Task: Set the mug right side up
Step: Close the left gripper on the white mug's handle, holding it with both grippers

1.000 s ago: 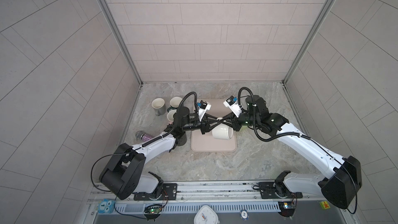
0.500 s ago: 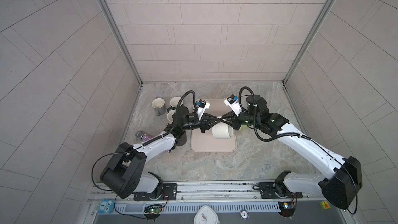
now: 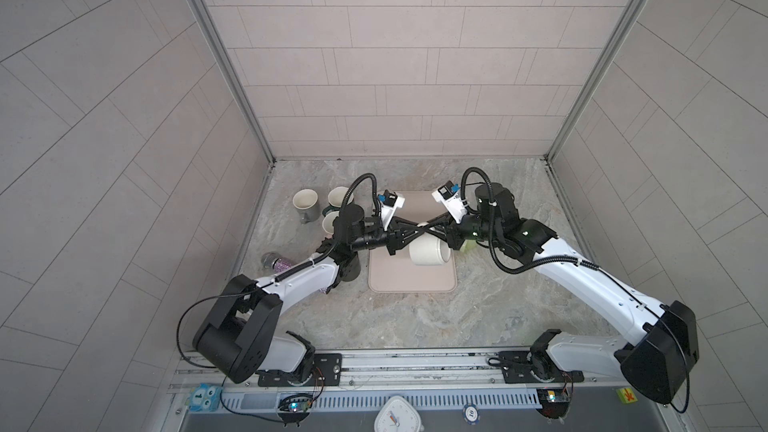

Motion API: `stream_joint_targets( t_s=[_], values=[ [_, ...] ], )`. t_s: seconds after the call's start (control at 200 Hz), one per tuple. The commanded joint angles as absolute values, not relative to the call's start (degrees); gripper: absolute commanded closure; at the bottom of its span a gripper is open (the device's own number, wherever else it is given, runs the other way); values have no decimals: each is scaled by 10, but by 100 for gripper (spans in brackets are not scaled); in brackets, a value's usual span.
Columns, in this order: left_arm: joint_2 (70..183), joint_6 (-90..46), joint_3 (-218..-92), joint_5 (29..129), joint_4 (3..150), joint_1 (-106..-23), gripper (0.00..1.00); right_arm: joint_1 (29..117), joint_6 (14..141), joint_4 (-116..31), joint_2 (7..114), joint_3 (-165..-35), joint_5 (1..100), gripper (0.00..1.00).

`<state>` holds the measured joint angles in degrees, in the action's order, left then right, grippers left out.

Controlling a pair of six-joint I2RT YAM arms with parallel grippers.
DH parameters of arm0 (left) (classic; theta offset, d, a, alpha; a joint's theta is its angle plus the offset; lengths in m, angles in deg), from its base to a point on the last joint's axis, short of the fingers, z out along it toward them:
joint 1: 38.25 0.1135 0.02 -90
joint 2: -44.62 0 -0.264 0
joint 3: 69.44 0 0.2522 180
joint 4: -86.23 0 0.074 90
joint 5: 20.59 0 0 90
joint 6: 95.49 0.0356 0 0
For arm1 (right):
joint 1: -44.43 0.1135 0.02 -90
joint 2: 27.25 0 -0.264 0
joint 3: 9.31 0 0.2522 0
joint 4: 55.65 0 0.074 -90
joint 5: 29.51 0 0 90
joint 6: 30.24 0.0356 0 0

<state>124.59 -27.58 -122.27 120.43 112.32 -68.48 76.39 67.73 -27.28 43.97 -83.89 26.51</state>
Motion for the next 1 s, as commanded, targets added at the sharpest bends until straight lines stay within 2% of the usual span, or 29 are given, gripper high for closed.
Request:
stream_joint_targets(
  t_s=[0.0,0.31,0.5,0.891,0.996],
  values=[
    [1224,-284,-1247,1207,1124,-692,100,770,662,-319,429,-838,265,100],
    [1178,-206,-1256,1089,973,-717,100,770,673,-326,444,-832,282,100],
    [1161,-211,-1264,1037,928,-722,100,771,687,-341,449,-822,293,100],
    [1132,-221,-1271,998,898,-732,100,771,715,-385,459,-794,298,100],
    [1131,-221,-1276,988,880,-733,100,770,720,-392,454,-788,301,89]
  ],
)
